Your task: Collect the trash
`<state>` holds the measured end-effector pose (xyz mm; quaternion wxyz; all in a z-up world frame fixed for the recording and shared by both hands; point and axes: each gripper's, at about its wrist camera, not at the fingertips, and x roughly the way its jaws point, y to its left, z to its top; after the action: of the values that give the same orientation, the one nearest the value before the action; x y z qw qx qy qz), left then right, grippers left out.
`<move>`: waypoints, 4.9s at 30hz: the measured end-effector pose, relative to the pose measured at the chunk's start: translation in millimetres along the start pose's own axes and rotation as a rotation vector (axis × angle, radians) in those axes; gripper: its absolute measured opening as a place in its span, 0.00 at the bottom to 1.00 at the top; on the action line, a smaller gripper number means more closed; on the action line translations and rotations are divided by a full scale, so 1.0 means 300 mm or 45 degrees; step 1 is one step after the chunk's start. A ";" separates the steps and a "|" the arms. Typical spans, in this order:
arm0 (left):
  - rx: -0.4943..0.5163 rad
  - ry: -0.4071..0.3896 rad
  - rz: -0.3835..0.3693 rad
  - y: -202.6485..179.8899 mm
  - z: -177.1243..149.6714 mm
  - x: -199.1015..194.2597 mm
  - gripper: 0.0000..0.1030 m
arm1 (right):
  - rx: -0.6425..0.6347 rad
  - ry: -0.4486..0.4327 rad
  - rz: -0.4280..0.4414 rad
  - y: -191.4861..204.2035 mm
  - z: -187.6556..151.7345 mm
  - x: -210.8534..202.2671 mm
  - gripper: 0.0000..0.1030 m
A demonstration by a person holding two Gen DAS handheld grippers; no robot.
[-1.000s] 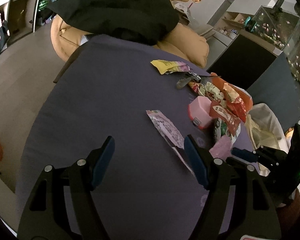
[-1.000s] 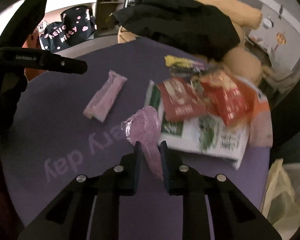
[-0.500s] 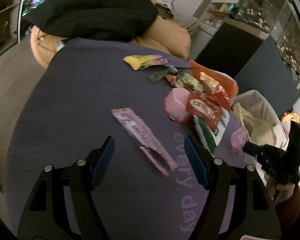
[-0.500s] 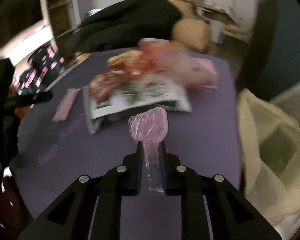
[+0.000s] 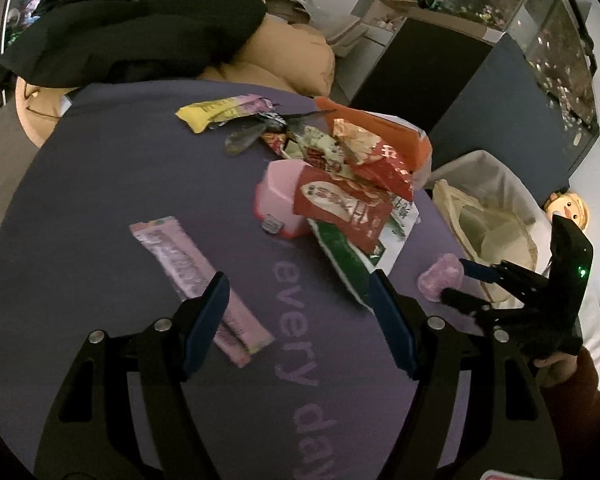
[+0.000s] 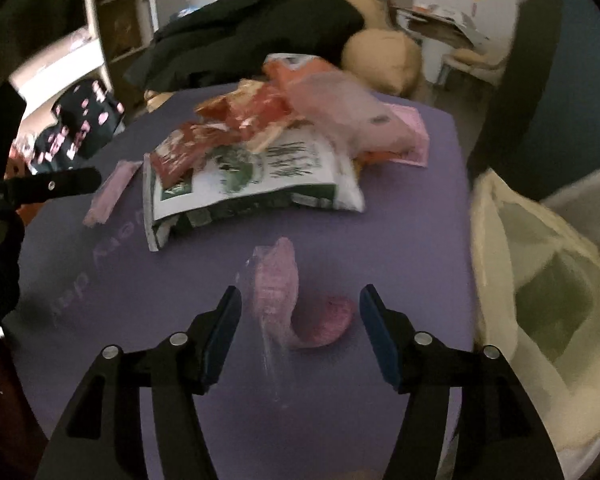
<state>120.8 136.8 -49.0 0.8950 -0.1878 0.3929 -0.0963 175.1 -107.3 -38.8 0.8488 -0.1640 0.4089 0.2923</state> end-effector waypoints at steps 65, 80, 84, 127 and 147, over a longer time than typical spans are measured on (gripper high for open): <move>0.470 0.059 -0.006 -0.371 0.138 0.176 0.68 | 0.353 -0.263 0.014 -0.222 -0.244 -0.246 0.15; 0.543 0.365 -0.147 -0.444 0.120 0.370 0.68 | 0.432 -0.250 -0.003 -0.273 -0.274 -0.247 0.15; 0.591 0.359 -0.095 -0.475 0.109 0.388 0.68 | 0.429 -0.246 -0.002 -0.264 -0.275 -0.243 0.15; 0.452 -0.297 -0.096 -0.668 0.264 -0.128 0.50 | 0.135 -0.672 -0.192 -0.268 0.059 -0.704 0.15; 0.499 -0.131 -0.242 -0.956 0.315 0.228 0.50 | 0.272 -0.717 -0.322 -0.609 -0.017 -0.737 0.15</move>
<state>229.5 -121.8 82.3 0.9201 -0.0512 0.3012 -0.2451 177.7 -331.5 139.8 0.9705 -0.0363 0.1628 0.1740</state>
